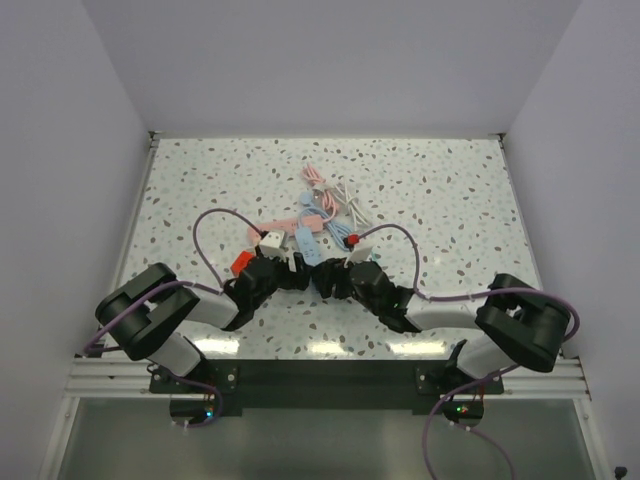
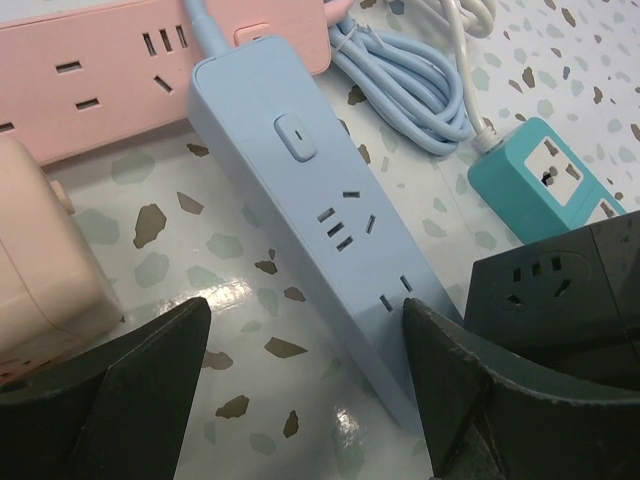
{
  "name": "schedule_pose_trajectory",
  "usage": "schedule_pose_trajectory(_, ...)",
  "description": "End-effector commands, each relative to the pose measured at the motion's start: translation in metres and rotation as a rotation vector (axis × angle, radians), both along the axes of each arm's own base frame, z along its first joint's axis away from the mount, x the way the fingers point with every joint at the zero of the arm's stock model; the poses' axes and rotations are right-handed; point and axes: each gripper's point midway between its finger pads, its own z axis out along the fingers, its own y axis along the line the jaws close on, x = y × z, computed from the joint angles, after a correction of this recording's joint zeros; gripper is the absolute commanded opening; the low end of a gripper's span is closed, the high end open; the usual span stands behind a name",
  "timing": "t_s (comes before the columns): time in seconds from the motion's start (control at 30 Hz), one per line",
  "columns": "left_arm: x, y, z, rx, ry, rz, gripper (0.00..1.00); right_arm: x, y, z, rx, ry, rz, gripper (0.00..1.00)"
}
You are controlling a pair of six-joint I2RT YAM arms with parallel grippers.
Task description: Insert the plug
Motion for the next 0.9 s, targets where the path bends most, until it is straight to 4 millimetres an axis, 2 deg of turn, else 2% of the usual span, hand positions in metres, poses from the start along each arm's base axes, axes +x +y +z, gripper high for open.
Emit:
schedule_pose_trajectory(0.0,-0.001,0.007,-0.002,0.033,-0.010,0.010,0.82,0.009,0.005,0.005,0.028,-0.020,-0.039,0.00)
schedule_pose_trajectory(0.37,-0.002,0.008,-0.001,0.032,-0.014,0.009,0.80,0.013,0.002,0.008,0.024,-0.037,-0.088,0.00)
schedule_pose_trajectory(0.73,-0.003,0.007,-0.004,0.036,-0.012,0.000,0.80,0.009,0.007,-0.016,-0.082,-0.021,-0.097,0.00)
schedule_pose_trajectory(0.87,-0.001,0.011,0.000,0.033,-0.024,0.016,0.80,0.010,0.012,-0.019,-0.146,-0.031,-0.104,0.00)
